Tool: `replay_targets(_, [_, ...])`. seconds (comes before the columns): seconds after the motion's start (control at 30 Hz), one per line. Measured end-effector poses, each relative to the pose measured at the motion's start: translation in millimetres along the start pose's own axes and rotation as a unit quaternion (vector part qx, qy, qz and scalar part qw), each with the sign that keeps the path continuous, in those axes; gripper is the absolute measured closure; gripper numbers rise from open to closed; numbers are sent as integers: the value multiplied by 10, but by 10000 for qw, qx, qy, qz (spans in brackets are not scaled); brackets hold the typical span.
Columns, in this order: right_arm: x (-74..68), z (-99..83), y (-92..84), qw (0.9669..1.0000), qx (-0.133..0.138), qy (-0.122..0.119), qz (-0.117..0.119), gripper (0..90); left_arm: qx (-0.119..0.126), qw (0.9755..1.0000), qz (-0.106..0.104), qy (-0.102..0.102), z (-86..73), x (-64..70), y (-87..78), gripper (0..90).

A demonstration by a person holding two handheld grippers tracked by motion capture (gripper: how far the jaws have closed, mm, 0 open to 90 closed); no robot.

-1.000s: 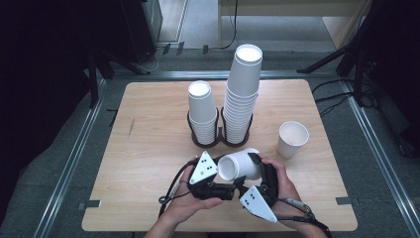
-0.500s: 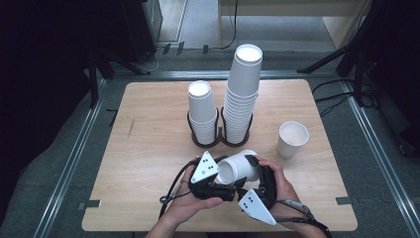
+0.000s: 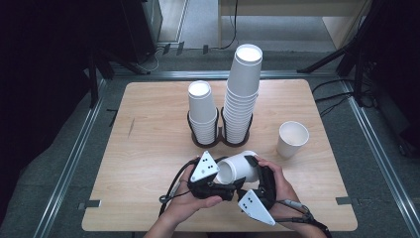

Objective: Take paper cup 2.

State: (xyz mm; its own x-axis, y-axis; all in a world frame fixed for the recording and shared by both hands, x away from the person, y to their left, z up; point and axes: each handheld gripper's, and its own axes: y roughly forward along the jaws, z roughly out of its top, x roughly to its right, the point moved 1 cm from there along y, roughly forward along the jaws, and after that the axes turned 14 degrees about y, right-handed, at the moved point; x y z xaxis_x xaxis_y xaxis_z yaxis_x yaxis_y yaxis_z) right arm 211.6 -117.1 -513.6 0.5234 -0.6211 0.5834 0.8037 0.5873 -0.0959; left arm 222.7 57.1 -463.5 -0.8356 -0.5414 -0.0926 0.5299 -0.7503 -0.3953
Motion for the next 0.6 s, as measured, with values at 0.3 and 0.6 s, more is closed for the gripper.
replay_targets(0.3, [-4, -1, -3, 9998, -79, 179, 96, 133, -40, 9995, -144, -281, -7, -49, 6, 209])
replay_targets(0.6, [9, 57, -16, 9993, 45, 352, 141, 131, 40, 9995, 92, -306, -15, -89, -40, 217])
